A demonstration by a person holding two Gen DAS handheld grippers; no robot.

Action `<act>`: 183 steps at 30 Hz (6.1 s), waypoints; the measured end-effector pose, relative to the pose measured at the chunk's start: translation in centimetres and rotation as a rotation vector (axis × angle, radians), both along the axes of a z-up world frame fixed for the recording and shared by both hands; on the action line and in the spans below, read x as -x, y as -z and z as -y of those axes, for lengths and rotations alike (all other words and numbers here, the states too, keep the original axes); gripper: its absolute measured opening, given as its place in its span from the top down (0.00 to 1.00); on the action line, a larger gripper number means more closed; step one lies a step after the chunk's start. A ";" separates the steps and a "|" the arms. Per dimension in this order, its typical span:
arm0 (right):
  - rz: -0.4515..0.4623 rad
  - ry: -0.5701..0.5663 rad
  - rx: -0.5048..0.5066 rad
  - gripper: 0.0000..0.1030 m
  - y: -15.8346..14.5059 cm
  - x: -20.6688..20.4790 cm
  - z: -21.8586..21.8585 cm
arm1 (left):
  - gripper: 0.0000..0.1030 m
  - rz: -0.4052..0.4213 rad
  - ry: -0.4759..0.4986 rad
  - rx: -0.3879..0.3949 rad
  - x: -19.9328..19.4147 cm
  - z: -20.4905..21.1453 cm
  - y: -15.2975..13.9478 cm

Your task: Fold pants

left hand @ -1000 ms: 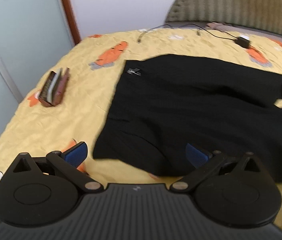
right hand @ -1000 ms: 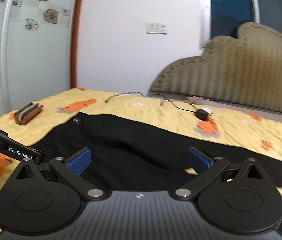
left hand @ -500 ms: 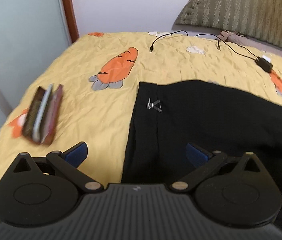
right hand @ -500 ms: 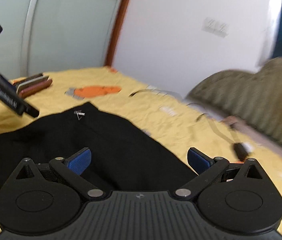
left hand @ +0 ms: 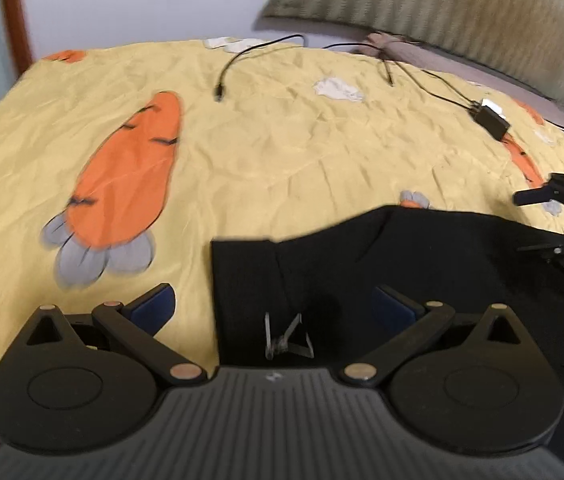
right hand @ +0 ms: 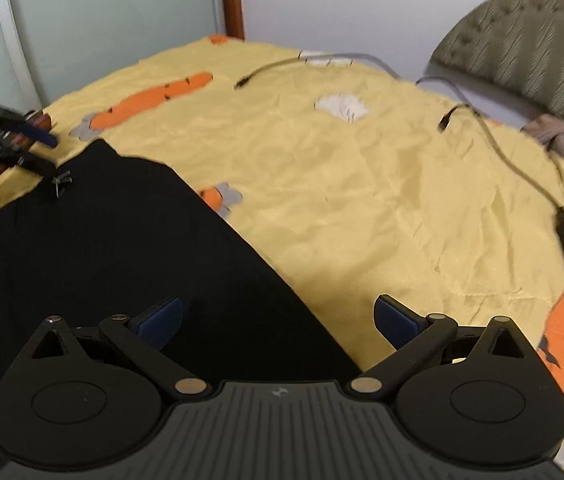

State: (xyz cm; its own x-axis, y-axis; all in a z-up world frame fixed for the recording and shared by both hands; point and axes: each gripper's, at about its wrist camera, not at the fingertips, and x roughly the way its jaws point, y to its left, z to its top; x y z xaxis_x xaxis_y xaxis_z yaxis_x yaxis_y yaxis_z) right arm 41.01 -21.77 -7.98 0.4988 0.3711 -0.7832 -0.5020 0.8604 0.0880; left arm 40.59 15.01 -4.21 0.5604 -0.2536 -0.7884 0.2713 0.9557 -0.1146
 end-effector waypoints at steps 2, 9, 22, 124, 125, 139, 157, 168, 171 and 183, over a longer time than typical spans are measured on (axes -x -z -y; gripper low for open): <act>-0.023 -0.024 0.010 0.01 0.8 -0.8 0.4 | 0.00 -0.011 0.001 0.000 -1.4 -0.1 0.8; -0.063 -0.119 0.009 0.06 1.9 -1.3 0.9 | 0.00 -0.063 0.040 0.073 -4.4 -0.2 2.9; 0.008 -0.168 0.052 0.93 0.3 0.9 -0.6 | 0.58 -0.055 0.004 0.060 -3.7 0.7 2.2; 0.282 -0.128 0.293 0.87 -2.4 8.9 -7.5 | 0.10 0.186 -0.103 0.025 11.1 -2.1 -4.4; 0.257 -0.111 0.236 0.86 -3.0 7.0 -7.4 | 0.10 0.176 -0.093 0.013 10.9 -1.9 -4.1; 0.035 -0.212 0.016 0.38 -0.7 -6.6 -14.4 | 0.13 0.171 0.043 -0.278 13.7 0.3 1.5; 0.544 -0.319 0.310 0.92 -4.2 8.6 -18.2 | 0.00 0.106 -0.167 0.305 11.5 -4.4 -3.9; 0.616 -0.365 0.360 0.92 -4.0 14.3 -19.7 | 0.50 -0.145 -0.352 0.410 6.5 -1.6 -3.0; 0.604 -0.349 0.350 0.92 -3.9 14.5 -20.0 | 0.88 -0.223 -0.394 0.442 6.5 -1.9 -1.9; 0.572 -0.168 0.484 0.61 -1.9 18.9 -12.2 | 0.93 -0.103 -0.384 0.335 8.8 -0.4 -4.3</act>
